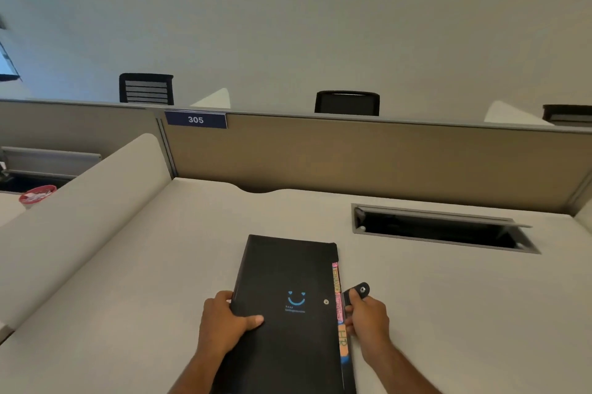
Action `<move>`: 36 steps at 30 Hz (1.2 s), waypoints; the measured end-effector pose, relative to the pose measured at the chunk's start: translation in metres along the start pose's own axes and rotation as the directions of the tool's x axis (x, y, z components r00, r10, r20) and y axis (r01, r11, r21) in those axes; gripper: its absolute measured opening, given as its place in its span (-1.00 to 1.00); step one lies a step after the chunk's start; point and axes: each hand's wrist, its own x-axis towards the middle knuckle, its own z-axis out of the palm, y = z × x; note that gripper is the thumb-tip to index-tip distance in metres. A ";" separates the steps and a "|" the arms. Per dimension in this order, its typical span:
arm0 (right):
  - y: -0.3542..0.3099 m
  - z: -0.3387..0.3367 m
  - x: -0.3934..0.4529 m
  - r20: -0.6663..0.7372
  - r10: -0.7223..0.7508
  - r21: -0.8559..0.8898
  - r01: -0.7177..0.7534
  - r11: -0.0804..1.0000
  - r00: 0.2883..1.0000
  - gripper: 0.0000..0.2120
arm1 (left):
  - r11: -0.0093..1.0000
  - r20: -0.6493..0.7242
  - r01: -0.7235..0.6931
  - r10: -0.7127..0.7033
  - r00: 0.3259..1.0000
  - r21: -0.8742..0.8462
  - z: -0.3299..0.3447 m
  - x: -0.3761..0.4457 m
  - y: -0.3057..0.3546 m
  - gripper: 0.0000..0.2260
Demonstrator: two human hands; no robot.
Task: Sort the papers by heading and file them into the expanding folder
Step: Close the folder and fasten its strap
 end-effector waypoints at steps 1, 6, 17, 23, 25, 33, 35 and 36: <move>0.003 -0.010 0.001 -0.015 0.006 0.007 -0.006 1.000 1.000 -0.65 | 1.000 0.011 -0.007 0.007 1.000 0.012 0.008 -0.002 0.004 -0.23; 0.016 -0.057 0.008 -0.081 0.032 0.015 -0.031 0.999 0.996 -0.64 | 0.994 0.059 -0.065 0.060 0.996 0.083 0.046 -0.014 0.020 -0.24; 0.042 -0.145 0.023 -0.184 0.067 0.030 -0.063 0.998 0.981 -0.64 | 0.981 0.143 -0.138 0.119 0.983 0.138 0.123 -0.050 0.062 -0.15; 0.050 -0.178 0.036 -0.207 0.062 0.007 -0.062 0.998 0.976 -0.64 | 0.983 0.158 -0.121 0.098 0.983 0.140 0.152 -0.066 0.077 -0.07; 0.053 -0.186 0.040 -0.216 0.064 0.003 -0.065 0.998 0.974 -0.64 | 0.982 0.153 -0.112 0.088 0.984 0.154 0.160 -0.070 0.080 -0.07; 0.059 -0.211 0.057 -0.220 0.047 -0.055 -0.060 0.997 0.974 -0.66 | 0.964 0.151 -0.127 0.093 0.984 0.232 0.188 -0.078 0.093 -0.07; 0.060 -0.216 0.062 -0.219 0.022 -0.081 -0.041 0.996 0.975 -0.64 | 0.956 0.156 -0.139 0.101 0.983 0.257 0.193 -0.079 0.095 -0.07; 0.061 -0.219 0.064 -0.218 0.005 -0.099 -0.028 0.995 0.976 -0.64 | 0.951 0.160 -0.146 0.105 0.982 0.273 0.195 -0.079 0.096 -0.07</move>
